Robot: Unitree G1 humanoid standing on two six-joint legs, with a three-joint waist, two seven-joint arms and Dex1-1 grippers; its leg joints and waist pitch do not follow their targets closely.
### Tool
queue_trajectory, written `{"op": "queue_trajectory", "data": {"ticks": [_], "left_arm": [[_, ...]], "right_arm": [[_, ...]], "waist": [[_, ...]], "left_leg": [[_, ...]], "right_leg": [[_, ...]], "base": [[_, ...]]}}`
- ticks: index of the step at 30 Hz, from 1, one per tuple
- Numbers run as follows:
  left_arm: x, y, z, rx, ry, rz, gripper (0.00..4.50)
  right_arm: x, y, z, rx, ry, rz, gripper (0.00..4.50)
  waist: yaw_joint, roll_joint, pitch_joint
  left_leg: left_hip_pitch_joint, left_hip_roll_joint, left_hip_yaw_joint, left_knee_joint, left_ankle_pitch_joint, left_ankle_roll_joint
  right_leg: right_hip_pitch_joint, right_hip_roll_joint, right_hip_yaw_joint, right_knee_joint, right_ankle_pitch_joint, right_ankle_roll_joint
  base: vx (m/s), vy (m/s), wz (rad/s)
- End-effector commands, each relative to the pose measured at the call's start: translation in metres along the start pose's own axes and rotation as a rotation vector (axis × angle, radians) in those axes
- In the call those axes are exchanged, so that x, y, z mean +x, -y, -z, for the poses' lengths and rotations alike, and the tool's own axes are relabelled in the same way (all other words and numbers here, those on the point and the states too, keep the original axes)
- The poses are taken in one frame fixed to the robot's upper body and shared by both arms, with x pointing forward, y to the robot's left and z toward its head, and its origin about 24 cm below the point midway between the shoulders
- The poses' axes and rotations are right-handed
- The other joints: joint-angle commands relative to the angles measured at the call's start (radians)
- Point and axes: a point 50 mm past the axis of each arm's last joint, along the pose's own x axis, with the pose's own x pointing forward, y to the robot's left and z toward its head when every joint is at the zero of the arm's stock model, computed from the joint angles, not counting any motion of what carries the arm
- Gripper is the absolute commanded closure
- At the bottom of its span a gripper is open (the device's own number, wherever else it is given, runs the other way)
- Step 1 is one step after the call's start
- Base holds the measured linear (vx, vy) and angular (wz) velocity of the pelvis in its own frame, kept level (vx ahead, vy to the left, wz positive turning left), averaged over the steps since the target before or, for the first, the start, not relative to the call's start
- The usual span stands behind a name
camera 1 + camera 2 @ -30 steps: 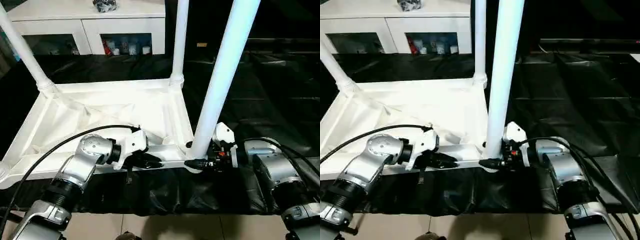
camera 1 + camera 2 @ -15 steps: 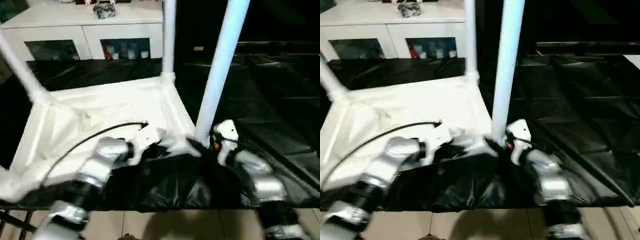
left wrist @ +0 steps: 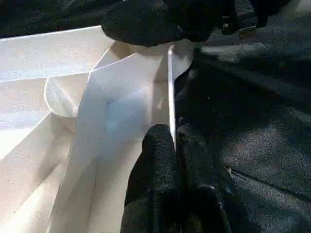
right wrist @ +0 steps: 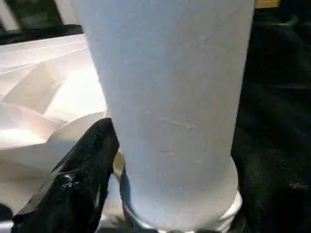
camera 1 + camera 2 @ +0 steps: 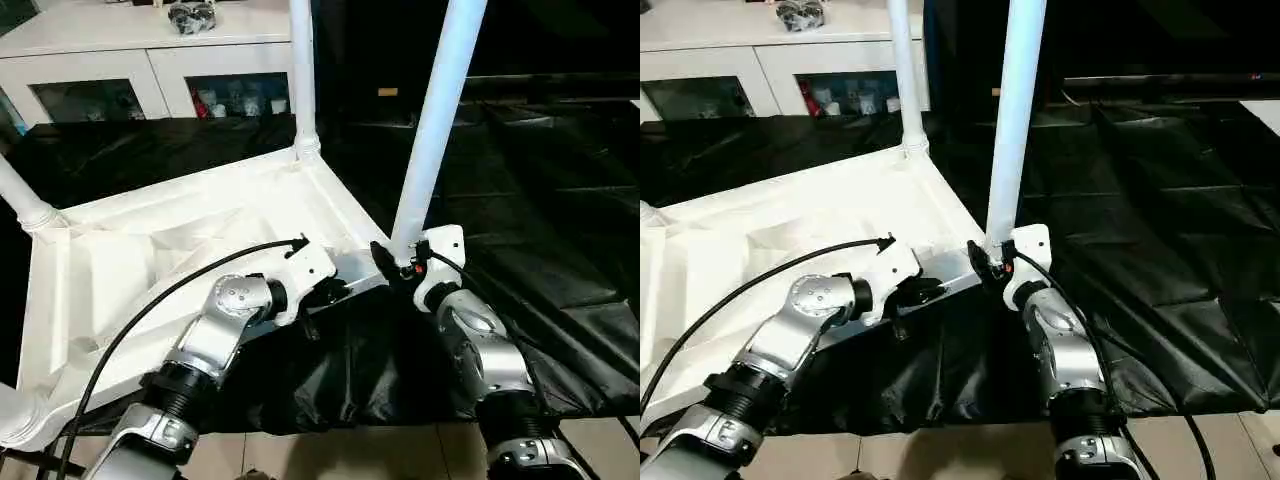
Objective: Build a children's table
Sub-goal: Rotate leg to tighten
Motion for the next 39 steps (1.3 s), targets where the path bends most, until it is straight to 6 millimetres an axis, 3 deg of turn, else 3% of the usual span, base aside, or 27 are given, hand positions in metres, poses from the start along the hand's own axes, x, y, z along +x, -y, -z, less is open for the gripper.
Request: {"op": "queue_trajectory", "data": {"ticks": [1,5,8,10,15,19,24,28,33,37,39], "left_arm": [[0.008,0.008,-0.013,0.059,0.041,0.09,4.5],[-0.006,0.002,-0.006,0.089,0.017,0.137,4.5],[-0.016,-0.002,-0.005,0.087,0.024,0.17,4.5],[-0.021,-0.005,-0.003,0.09,0.022,0.195,4.5],[-0.029,-0.006,-0.001,0.089,0.02,0.24,4.5],[-0.037,-0.007,0.002,0.098,0.001,0.288,4.5],[-0.041,-0.008,0.003,0.102,-0.015,0.335,4.5],[-0.041,-0.009,0.003,0.111,-0.026,0.345,4.5],[-0.04,-0.012,0.002,0.108,-0.025,0.338,4.5],[-0.035,-0.013,0.001,0.084,-0.002,0.271,4.5],[-0.031,-0.014,-0.001,0.078,0.003,0.227,4.5]], "right_arm": [[0.006,-0.026,0.006,-0.039,-0.045,-0.194,0.67],[-0.001,-0.002,0.001,-0.086,-0.072,-0.252,0.67],[-0.006,0.007,-0.003,-0.134,-0.115,-0.365,0.67],[-0.012,0.01,-0.004,-0.165,-0.159,-0.476,0.67],[-0.021,0.012,-0.007,-0.214,-0.219,-0.661,0.67],[-0.029,0.014,-0.01,-0.239,-0.283,-0.814,1.01],[-0.032,0.015,-0.011,-0.265,-0.327,-0.915,1.37],[-0.031,0.014,-0.011,-0.266,-0.339,-0.937,1.66],[-0.031,0.009,-0.007,-0.25,-0.331,-0.95,1.8],[-0.029,0.006,-0.002,-0.193,-0.264,-0.838,1.82],[-0.026,0.005,0.001,-0.174,-0.232,-0.77,1.83]], "waist": [[0.001,-0.009,-0.049],[0.002,-0.008,-0.055],[0.009,-0.009,-0.062],[0.014,-0.01,-0.063],[0.022,-0.014,-0.056],[0.03,-0.017,-0.053],[0.036,-0.016,-0.055],[0.036,-0.019,-0.052],[0.038,-0.012,-0.055],[0.039,-0.013,-0.055],[0.035,-0.013,-0.052]], "left_leg": [[-0.003,0.052,-0.024,-0.071,-0.211,0.044],[-0.005,0.053,-0.025,-0.066,-0.18,0.058],[-0.009,0.054,-0.018,-0.052,-0.103,0.098],[-0.012,0.054,-0.017,-0.047,-0.09,0.115],[-0.009,0.06,-0.015,-0.048,-0.133,0.117],[-0.007,0.06,-0.015,-0.05,-0.152,0.106],[-0.007,0.06,-0.017,-0.048,-0.13,0.105],[-0.008,0.06,-0.017,-0.048,-0.124,0.113],[-0.007,0.06,-0.018,-0.048,-0.124,0.108],[-0.006,0.062,-0.018,-0.049,-0.13,0.103],[-0.006,0.061,-0.019,-0.052,-0.157,0.088]], "right_leg": [[0.039,-0.084,0.047,-0.085,-0.189,-0.199],[0.042,-0.084,0.045,-0.078,-0.139,-0.215],[0.044,-0.08,0.042,-0.061,0.014,-0.256],[0.045,-0.079,0.038,-0.054,0.055,-0.267],[0.04,-0.081,0.037,-0.061,-0.031,-0.268],[0.037,-0.082,0.038,-0.065,-0.096,-0.258],[0.037,-0.083,0.038,-0.06,-0.059,-0.268],[0.037,-0.083,0.037,-0.059,-0.042,-0.275],[0.038,-0.083,0.037,-0.057,-0.04,-0.278],[0.039,-0.083,0.038,-0.059,-0.031,-0.276],[0.037,-0.083,0.036,-0.063,-0.076,-0.27]], "base": [[0.0,0.0,0.0],[0.0,0.0,0.0],[0.0,0.0,0.0],[0.0,0.0,0.0],[0.0,0.0,0.0],[0.0,0.0,0.0],[0.0,0.0,0.0],[0.0,0.0,0.0],[0.0,0.0,0.0],[0.0,0.0,0.0],[0.0,0.0,0.0]]}}
